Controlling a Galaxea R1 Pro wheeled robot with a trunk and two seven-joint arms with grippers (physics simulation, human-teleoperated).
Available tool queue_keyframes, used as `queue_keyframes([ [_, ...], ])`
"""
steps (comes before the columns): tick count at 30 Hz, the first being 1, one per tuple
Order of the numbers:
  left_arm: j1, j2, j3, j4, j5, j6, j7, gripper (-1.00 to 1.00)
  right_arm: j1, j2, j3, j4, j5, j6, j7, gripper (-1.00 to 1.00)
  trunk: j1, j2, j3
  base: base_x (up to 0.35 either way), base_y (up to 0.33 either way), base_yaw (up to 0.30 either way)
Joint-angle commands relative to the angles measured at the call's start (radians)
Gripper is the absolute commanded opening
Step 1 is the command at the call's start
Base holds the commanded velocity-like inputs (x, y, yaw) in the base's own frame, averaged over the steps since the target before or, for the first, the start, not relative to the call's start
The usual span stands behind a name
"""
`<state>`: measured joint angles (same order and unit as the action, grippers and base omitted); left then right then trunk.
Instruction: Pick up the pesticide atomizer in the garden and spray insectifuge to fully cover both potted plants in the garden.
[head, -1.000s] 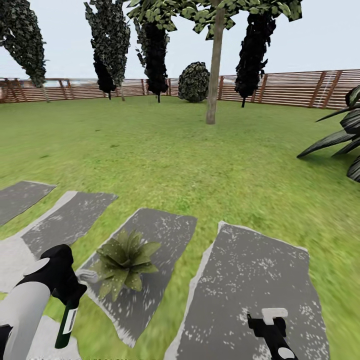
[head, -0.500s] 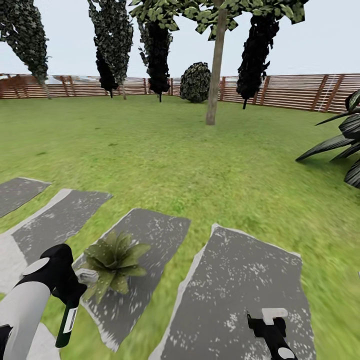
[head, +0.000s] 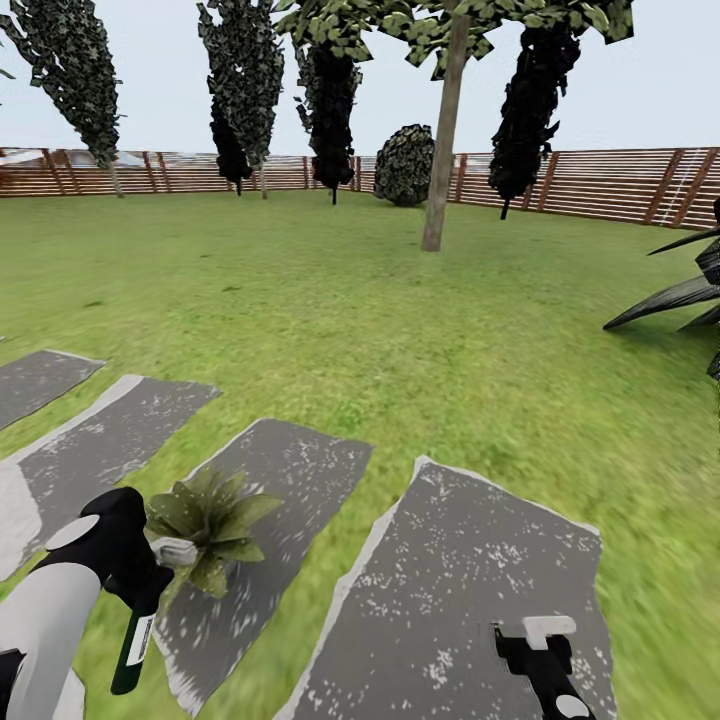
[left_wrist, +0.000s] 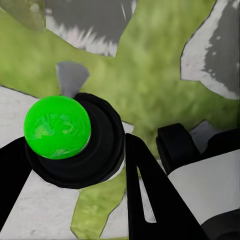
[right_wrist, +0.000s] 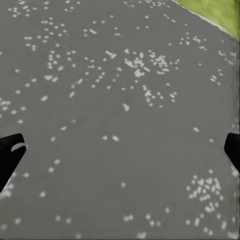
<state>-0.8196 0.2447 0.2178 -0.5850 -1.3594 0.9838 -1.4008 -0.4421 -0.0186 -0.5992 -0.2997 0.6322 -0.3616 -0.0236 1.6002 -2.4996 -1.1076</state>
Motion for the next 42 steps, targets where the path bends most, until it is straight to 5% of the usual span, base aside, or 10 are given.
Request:
queue_keyframes([
  [1, -0.001, -0.001, 0.005, -0.002, -0.010, 0.010, -0.010, -1.00, -0.001, 0.000, -0.007, 0.002, 0.011, -0.005, -0.002, 1.00, 0.000, 0.000, -0.001, 0.000, -0.288, 0.000],
  [15, -0.002, -0.004, 0.007, -0.006, -0.009, 0.012, -0.010, -1.00, -0.001, 0.000, -0.007, 0.004, 0.011, -0.005, -0.002, 1.00, 0.000, 0.000, -0.001, -0.038, -0.284, 0.221],
  [42, -0.004, -0.016, 0.012, -0.005, -0.002, 0.014, -0.013, -1.00, -0.001, 0.000, -0.007, 0.005, 0.012, -0.007, -0.005, 1.00, 0.000, 0.000, -0.001, 0.217, -0.189, 0.119],
])
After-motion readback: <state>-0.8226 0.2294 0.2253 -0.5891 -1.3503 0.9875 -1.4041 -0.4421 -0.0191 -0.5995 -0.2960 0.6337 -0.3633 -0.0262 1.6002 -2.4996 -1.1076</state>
